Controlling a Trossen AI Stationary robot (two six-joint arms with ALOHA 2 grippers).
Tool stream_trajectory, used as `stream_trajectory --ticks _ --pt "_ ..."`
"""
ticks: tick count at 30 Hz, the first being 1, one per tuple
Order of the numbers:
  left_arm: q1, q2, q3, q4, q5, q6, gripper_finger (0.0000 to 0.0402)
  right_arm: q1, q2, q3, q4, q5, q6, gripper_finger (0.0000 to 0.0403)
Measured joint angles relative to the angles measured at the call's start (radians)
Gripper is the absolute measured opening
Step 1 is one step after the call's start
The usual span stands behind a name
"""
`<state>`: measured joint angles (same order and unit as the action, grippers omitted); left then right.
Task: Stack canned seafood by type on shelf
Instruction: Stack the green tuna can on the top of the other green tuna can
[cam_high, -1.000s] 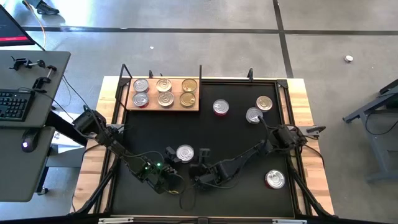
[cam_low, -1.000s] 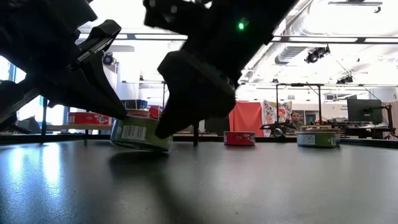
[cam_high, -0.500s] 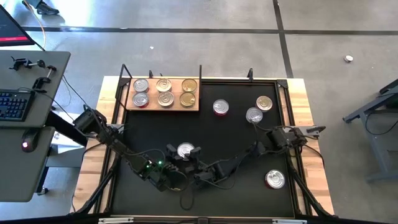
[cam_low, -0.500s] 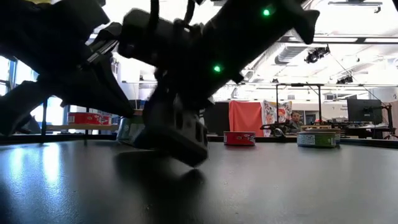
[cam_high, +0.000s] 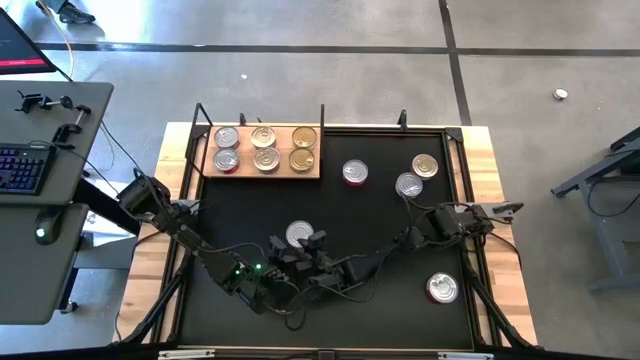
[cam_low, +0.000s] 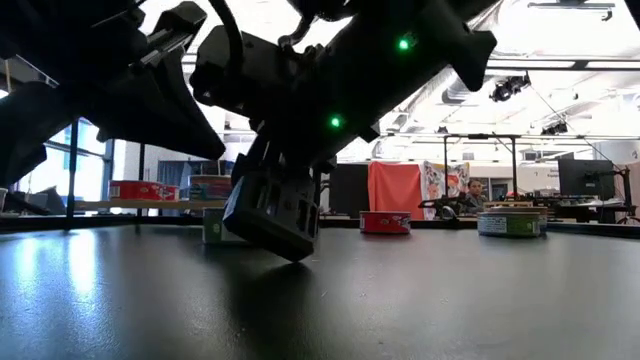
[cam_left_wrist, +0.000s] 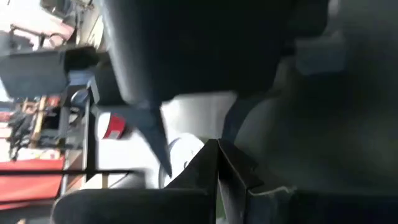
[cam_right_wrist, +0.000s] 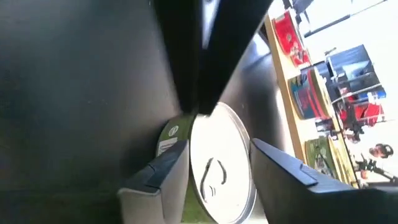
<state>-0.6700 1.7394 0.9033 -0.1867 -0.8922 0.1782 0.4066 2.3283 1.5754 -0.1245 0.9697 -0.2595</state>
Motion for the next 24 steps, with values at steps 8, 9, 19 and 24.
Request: stream_trajectory --ticks 8,9,19,24 --pt "-0.005 -0.023 -0.001 -0.161 -0.029 -0.176 0.0001 0.032 -0.134 0.024 -0.435 -0.056 0.366 0.0144" --pt "0.001 -0.023 -0.005 -0.150 -0.018 -0.194 0.0001 0.036 -0.144 0.017 -0.483 -0.067 0.417 0.0144" --pt "0.205 -0.022 -0.130 0.133 0.310 -0.127 0.0081 0.112 -0.163 0.004 -0.611 -0.116 0.692 0.0144" --pt "0.262 -0.021 -0.137 0.131 0.393 -0.022 0.0121 0.149 -0.163 0.004 -0.609 -0.089 0.730 0.0144"
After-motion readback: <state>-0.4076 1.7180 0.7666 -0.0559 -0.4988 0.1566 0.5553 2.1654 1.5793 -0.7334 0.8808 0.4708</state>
